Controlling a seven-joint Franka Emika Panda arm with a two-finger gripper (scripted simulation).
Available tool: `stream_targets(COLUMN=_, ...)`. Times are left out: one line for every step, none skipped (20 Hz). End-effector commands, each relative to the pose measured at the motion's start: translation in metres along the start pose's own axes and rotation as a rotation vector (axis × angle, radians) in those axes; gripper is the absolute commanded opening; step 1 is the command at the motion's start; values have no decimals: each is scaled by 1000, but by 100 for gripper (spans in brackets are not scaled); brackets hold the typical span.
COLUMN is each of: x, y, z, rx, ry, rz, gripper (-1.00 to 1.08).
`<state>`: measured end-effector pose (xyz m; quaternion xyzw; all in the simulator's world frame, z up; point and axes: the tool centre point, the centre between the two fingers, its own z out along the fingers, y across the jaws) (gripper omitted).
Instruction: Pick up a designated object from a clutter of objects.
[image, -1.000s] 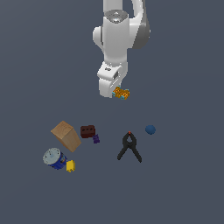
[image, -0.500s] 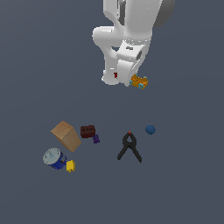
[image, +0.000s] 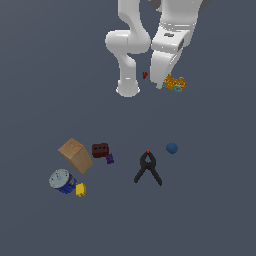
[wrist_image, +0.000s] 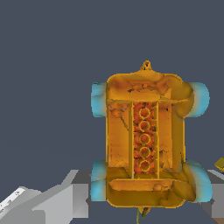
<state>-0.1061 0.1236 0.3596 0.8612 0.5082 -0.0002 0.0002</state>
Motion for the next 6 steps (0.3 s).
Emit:
stream_targets(x=5, y=-1, z=-6, rx=0, ry=0, rz=1, gripper=-100)
stream_targets(x=6, y=-1, z=-7, rx=0, ry=0, rz=1, gripper=-100)
stream_targets(x=7, y=-1, z=-8, rx=0, ry=0, rz=1, gripper=-100)
stream_targets(x=8, y=-1, z=-9, rx=0, ry=0, rz=2, gripper=-100)
stream_targets(x=8, y=-1, z=-8, rx=0, ry=0, rz=2, gripper=-100)
stream_targets(x=8, y=-1, z=-8, rx=0, ry=0, rz=2, gripper=-100)
